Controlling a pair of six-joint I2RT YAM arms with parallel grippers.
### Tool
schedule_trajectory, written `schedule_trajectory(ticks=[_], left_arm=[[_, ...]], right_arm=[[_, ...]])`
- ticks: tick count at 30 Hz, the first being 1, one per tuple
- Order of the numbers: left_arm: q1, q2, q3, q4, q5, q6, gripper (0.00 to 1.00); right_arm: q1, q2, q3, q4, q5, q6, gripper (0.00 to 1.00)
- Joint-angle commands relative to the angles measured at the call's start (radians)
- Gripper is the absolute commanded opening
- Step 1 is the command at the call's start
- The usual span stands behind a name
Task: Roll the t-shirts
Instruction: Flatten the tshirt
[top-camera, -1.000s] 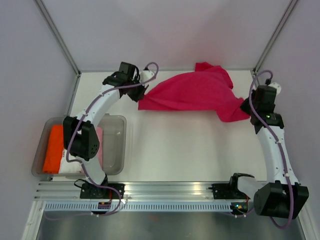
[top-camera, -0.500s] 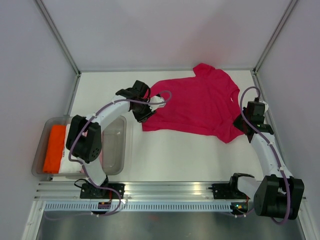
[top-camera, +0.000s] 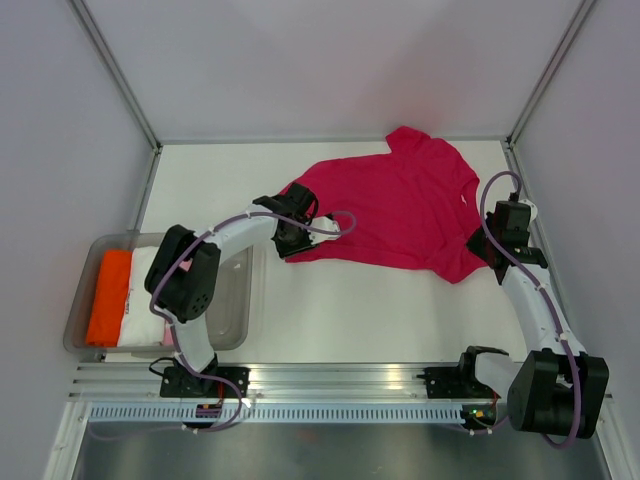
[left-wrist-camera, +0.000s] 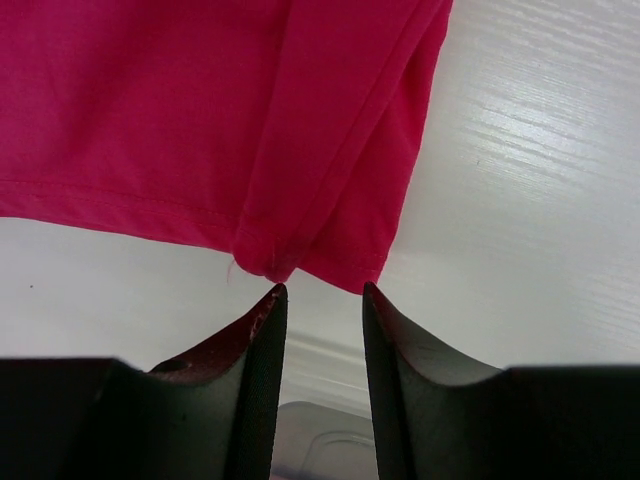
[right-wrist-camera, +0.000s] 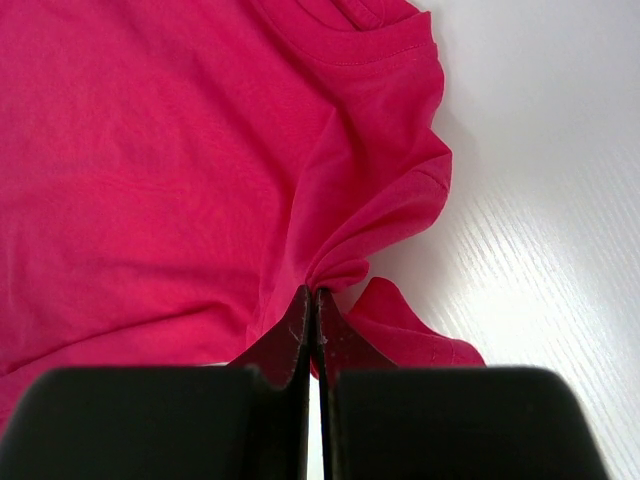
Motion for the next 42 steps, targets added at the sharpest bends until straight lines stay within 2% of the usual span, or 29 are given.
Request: schedule_trajectory(ticks=[1,7,9,14,19,22,25,27,29,35,37,40,42], left_arm=[[-0.002,0.011,0.032,0.026,0.017,0.025,0.41],[0.013,0.003,0.098,0.053,0.005,-0.021,0.40],[0.013,0.029,0.115,0.047,-0.013,0.017,0.45],[0.013,0.103,0.184,-0.104,0.052,0.048,0.48],[0.015,0.134,0.188,-0.146,0.049,0.068,0.47],[0.019,0.164,0.223,-0.146,0.026,0.051,0.43],[0.019,0.178,0.240,-0.146,0.011,0.043,0.33],[0.019,0.177,0.245,-0.146,0.011,0.034,0.14],[0.019,0.160,0.245,-0.146,0.028,0.031,0.03],[0.029,0.125,0.241,-0.079,-0.015,-0.027,0.02],[0.038,0.067,0.236,-0.054,-0.038,-0.064,0.02],[0.056,-0.058,0.213,-0.054,0.008,-0.124,0.02],[0.062,-0.154,0.135,-0.056,0.019,-0.128,0.02]], right_arm=[[-0.002,-0.001,0.028,0.038,0.003,-0.007,0.00],[-0.002,0.000,0.021,0.037,0.000,-0.008,0.00],[-0.002,-0.001,0.018,0.035,0.001,-0.007,0.00],[-0.002,-0.001,0.017,0.037,0.001,-0.005,0.00],[-0.002,-0.003,0.020,0.034,0.000,-0.007,0.00],[-0.001,-0.001,0.024,0.032,0.000,-0.007,0.00],[-0.002,-0.001,0.026,0.029,-0.003,-0.005,0.00],[-0.002,-0.006,0.028,0.028,-0.002,-0.005,0.00],[-0.002,-0.007,0.029,0.025,0.001,-0.007,0.00],[-0.002,-0.012,0.054,0.003,0.000,-0.011,0.00],[-0.002,-0.021,0.070,-0.032,0.003,-0.017,0.00],[-0.002,-0.059,0.118,-0.110,0.053,-0.025,0.00],[-0.002,-0.081,0.141,-0.167,0.075,-0.025,0.00]])
